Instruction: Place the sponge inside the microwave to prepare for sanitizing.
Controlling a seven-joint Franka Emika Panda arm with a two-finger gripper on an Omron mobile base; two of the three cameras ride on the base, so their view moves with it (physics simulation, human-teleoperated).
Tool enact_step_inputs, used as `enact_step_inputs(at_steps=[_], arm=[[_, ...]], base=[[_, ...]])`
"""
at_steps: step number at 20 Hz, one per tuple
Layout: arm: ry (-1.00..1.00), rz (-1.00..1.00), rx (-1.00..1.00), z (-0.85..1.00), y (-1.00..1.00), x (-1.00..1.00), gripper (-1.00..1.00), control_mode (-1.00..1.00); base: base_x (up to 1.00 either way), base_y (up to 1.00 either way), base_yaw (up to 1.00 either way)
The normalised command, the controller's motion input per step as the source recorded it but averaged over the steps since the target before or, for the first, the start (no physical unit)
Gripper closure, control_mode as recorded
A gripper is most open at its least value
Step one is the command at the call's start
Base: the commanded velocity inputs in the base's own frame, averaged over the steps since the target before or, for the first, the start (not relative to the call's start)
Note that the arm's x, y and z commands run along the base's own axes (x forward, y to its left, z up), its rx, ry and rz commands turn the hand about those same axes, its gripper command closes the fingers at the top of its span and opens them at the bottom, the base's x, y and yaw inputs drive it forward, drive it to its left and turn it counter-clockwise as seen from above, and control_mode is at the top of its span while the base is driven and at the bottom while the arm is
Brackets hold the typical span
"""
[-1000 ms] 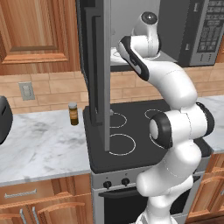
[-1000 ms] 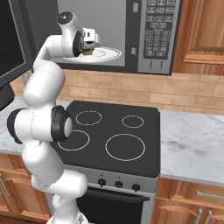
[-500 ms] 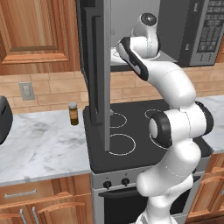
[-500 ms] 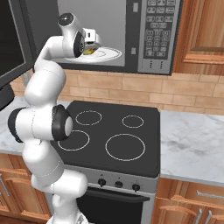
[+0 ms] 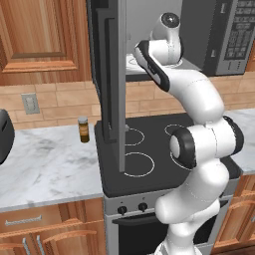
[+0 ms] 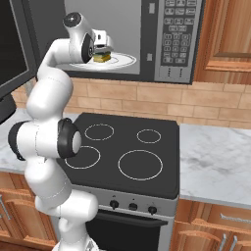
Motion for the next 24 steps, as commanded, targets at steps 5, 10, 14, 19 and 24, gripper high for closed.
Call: enact_step_inputs(at_steps=[5, 10, 14, 19, 24], arm=[[-0.03, -0.06, 0.00, 0.29, 0.00, -0.31, -1.00, -1.00], [-0.01, -0.11, 0.00, 0.03, 0.00, -0.71, -1.00, -1.00], [-0.05, -0.09, 0.00, 0.21, -0.06, -0.90, -1.00, -1.00], [-0.02, -0.08, 0.03, 0.34, -0.19, -0.95, -1.00, -1.00], [0.00, -0.02, 0.00, 0.02, -0.15, -1.00, -1.00, -1.00]], base=[[0.00, 0.00, 0.00], [0.00, 0.00, 0.00], [0.00, 0.00, 0.00], [0.00, 0.00, 0.00], [0.00, 0.00, 0.00]])
